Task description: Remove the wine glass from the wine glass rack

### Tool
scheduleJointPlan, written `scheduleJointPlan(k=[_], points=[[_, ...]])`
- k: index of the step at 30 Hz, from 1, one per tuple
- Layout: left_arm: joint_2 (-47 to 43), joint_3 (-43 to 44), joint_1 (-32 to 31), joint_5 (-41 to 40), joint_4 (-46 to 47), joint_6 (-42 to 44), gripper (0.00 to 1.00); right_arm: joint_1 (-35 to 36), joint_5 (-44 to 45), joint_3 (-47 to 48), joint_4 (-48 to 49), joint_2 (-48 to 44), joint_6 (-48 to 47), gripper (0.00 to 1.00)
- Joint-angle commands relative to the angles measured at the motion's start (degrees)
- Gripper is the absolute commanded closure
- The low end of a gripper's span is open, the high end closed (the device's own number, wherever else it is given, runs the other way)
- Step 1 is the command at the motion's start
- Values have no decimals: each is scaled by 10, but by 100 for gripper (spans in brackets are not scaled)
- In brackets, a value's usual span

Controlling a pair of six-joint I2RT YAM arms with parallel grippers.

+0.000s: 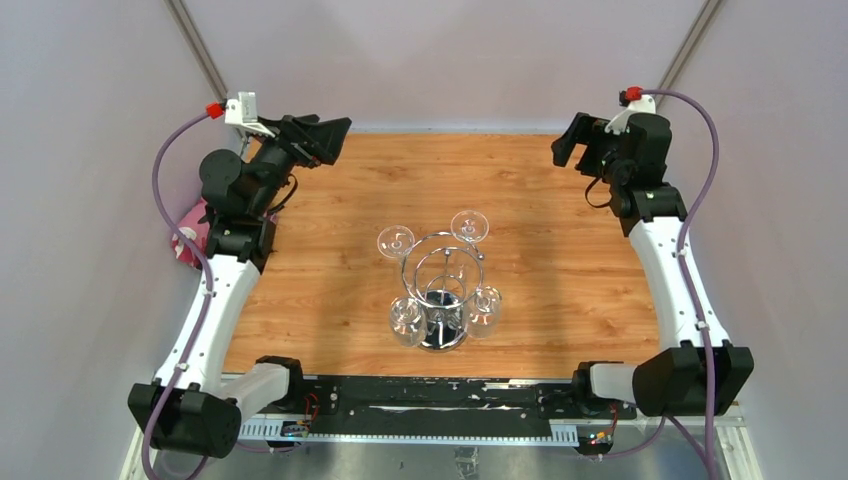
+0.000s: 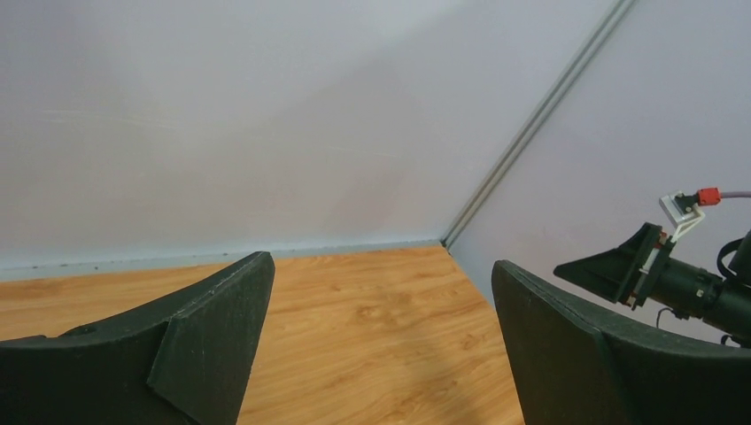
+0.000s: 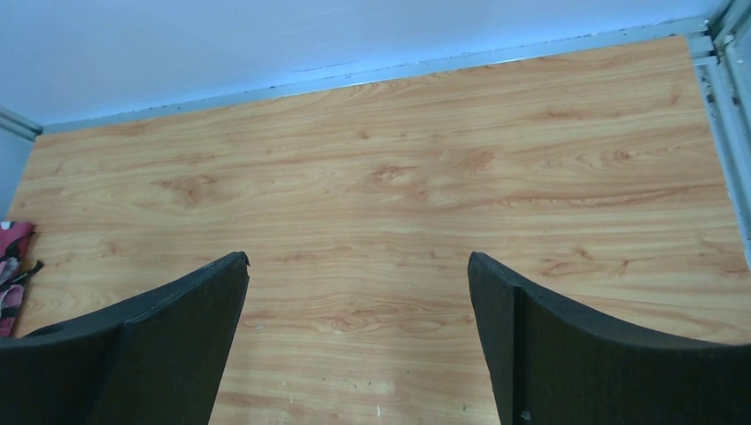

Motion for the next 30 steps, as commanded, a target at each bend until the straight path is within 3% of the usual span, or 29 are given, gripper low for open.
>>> scheduleJointPlan(k=[1,5,8,12,16,26,30], points=[[-16,-1,3,-30,-18,-7,1,-8,-55,50,-33,22,23,1],[-14,8,3,-11,-80,-1,1,13,-81,97,-56,33,17,1],[-21,1,3,-35,-136,22,1,99,19,139,-105,28,-49,3],[-41,-18,3,-54,-164,56,6,230,171,161,-152,14,-112,24],[-49,-3,3,-74,-211,68,15,331,224,141,-164,-21,-125,40],[-81,-10,2,-88,-245,80,17,581,321,139,-251,-42,-122,53],[-96,-16,3,-92,-248,76,16,646,344,110,-271,-40,-100,58]])
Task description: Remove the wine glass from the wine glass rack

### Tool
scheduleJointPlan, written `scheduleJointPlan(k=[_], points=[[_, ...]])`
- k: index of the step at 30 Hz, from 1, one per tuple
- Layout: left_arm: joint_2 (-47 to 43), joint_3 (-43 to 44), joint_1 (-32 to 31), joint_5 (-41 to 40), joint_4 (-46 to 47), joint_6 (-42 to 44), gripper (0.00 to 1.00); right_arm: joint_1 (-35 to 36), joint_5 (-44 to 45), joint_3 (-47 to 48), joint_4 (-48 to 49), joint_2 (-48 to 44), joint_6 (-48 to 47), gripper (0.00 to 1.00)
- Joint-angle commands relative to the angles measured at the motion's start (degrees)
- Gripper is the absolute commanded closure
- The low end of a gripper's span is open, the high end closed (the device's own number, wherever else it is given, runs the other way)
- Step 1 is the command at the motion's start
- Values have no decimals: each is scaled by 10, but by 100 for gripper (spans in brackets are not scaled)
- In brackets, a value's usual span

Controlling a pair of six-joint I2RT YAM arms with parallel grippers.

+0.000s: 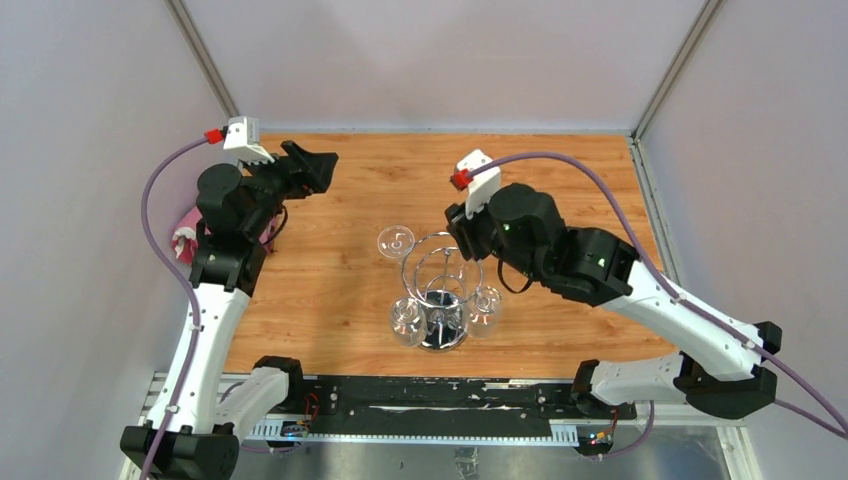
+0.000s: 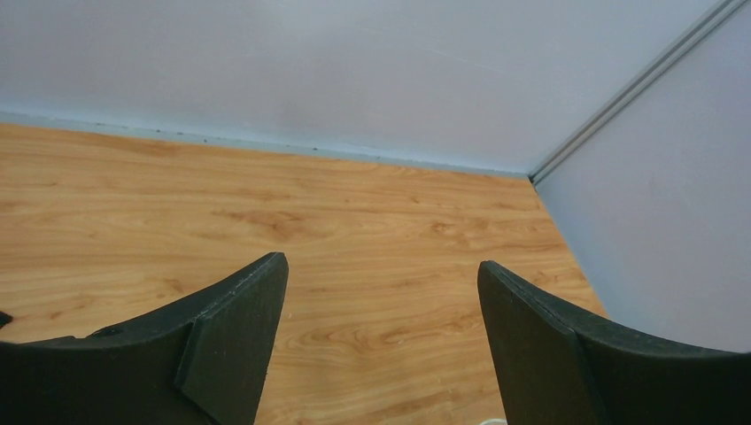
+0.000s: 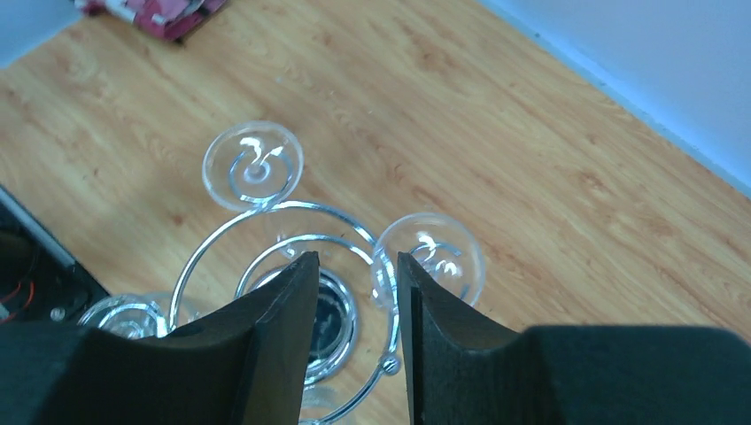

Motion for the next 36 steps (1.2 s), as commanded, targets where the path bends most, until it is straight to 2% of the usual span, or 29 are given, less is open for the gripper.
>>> scheduleJointPlan(k=[1,10,13,19,24,30,36], points=[[-21,-6,3,-6,-10,5,16,61,66,-33,-53,-7,18,58],[-27,-10,2,-6,-14,1,15,80,50,-73,-34,0,50,59],[-27,-14,2,-5,-14,2,15,82,70,-77,-28,-3,58,60],[-26,-21,3,2,-1,-2,15,97,79,-58,3,-24,57,60],[-26,-25,3,3,-1,-4,15,121,110,-19,-31,1,50,60],[-31,-29,3,2,-3,-5,15,137,88,-43,-20,14,65,60],[-36,-30,3,4,-4,-7,15,137,114,-82,6,29,65,60]])
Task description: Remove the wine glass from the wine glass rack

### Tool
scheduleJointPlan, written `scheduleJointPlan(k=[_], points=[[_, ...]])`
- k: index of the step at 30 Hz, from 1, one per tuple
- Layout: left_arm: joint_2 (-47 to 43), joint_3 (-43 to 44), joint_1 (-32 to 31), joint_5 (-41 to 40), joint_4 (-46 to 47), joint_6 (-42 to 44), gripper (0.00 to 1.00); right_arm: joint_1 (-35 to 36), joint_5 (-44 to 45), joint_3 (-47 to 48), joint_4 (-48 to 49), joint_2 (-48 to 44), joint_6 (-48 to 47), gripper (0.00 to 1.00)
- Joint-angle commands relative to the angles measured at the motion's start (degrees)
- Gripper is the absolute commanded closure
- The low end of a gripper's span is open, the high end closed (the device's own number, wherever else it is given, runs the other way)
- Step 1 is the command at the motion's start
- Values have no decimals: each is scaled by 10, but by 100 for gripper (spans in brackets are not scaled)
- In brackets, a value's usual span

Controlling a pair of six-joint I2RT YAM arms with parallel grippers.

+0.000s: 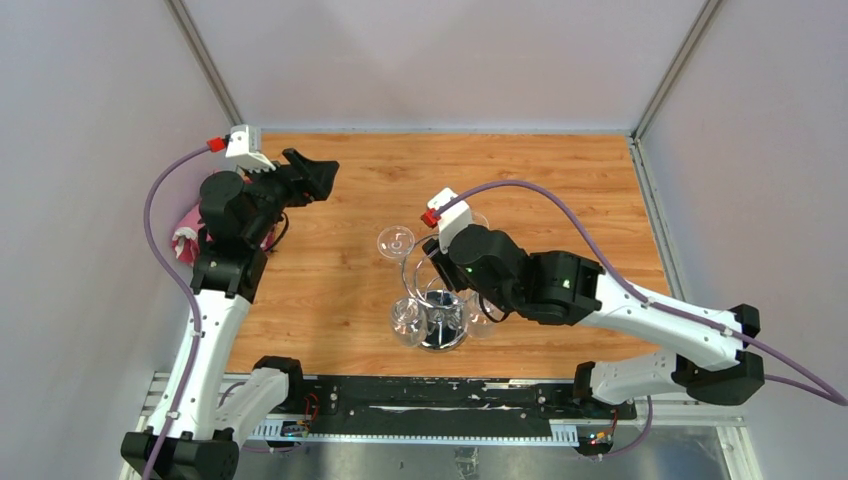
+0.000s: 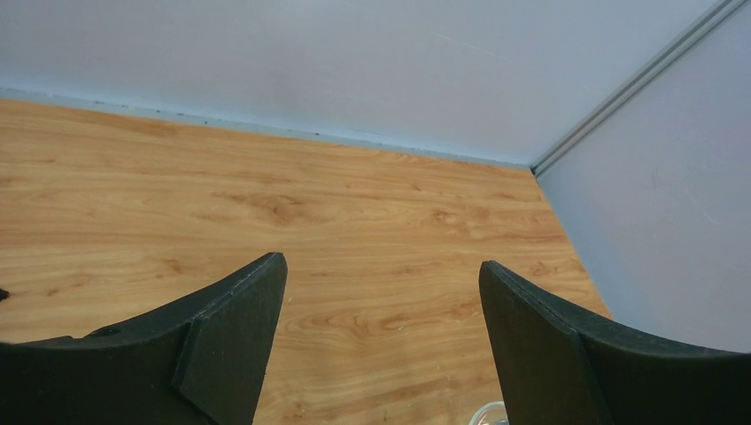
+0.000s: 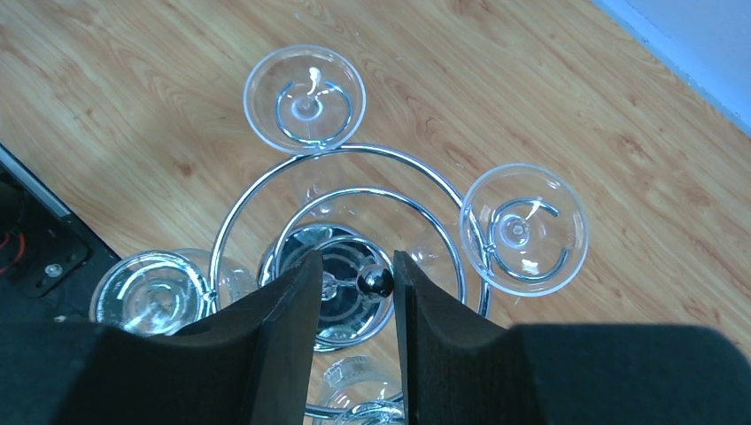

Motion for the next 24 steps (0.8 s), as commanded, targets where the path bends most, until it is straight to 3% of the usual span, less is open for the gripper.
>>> scheduleJointPlan(k=[1,7,13,24], points=[[-12,-3,3,6,3,-1,15,7,30,-29,19,16,10,60],[-18,-4,3,4,0,1,14,8,54,-53,48,19,5,63],[-19,-11,3,0,0,5,14,5,84,-69,81,22,-4,98],[-12,-17,3,-6,5,7,14,-45,92,-73,116,30,-22,100]])
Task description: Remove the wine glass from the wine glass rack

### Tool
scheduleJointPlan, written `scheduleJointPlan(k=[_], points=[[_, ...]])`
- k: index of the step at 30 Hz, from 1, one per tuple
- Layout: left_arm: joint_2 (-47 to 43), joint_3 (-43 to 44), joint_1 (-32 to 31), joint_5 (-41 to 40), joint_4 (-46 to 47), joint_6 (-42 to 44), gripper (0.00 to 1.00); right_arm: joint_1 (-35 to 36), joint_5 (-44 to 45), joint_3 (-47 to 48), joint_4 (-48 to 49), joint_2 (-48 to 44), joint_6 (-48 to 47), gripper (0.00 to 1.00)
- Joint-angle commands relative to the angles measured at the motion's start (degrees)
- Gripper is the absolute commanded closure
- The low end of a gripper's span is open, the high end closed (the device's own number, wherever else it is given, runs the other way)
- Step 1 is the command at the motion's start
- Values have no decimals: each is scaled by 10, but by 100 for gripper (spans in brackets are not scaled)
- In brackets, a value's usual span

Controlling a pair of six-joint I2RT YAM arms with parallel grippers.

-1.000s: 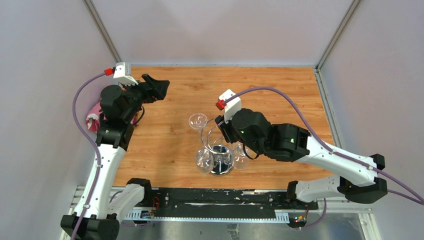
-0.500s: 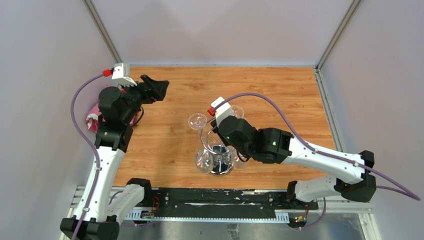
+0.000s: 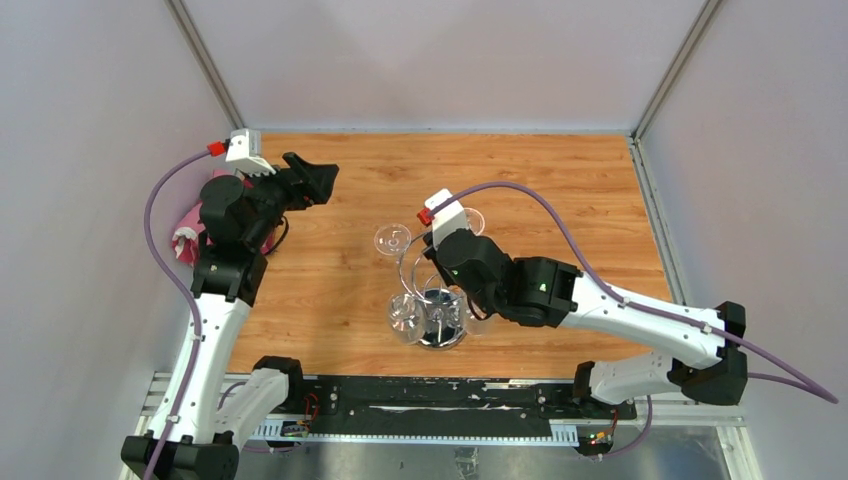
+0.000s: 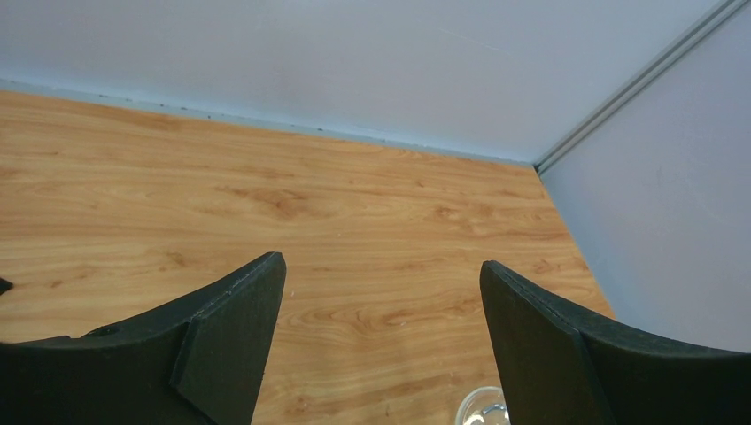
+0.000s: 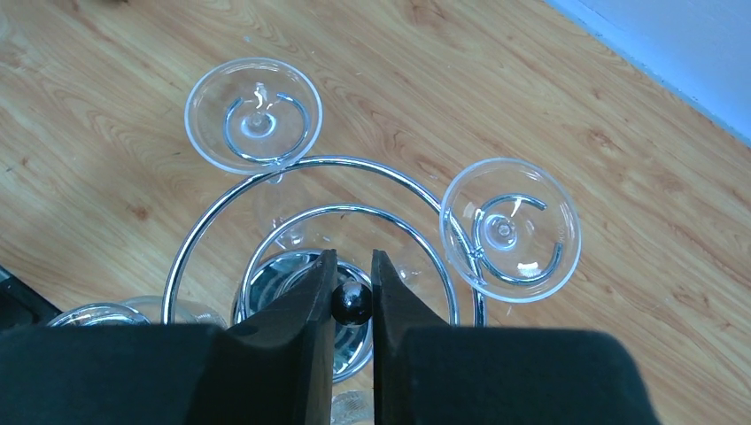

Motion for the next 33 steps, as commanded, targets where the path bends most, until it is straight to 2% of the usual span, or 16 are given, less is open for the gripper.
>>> scheduleJointPlan(k=[1,8,21,33], points=[[2,-4,3,-3,6,7,14,-45,16,-2,28,12,-23,100],[14,-5,3,-6,12,14,14,-106,-32,18,59,25,-56,100],[52,-12,3,2,46,14,14,-213,-98,92,83,122,-81,100],[92,-14,3,21,74,0,14,-285,-140,224,82,237,-117,100]])
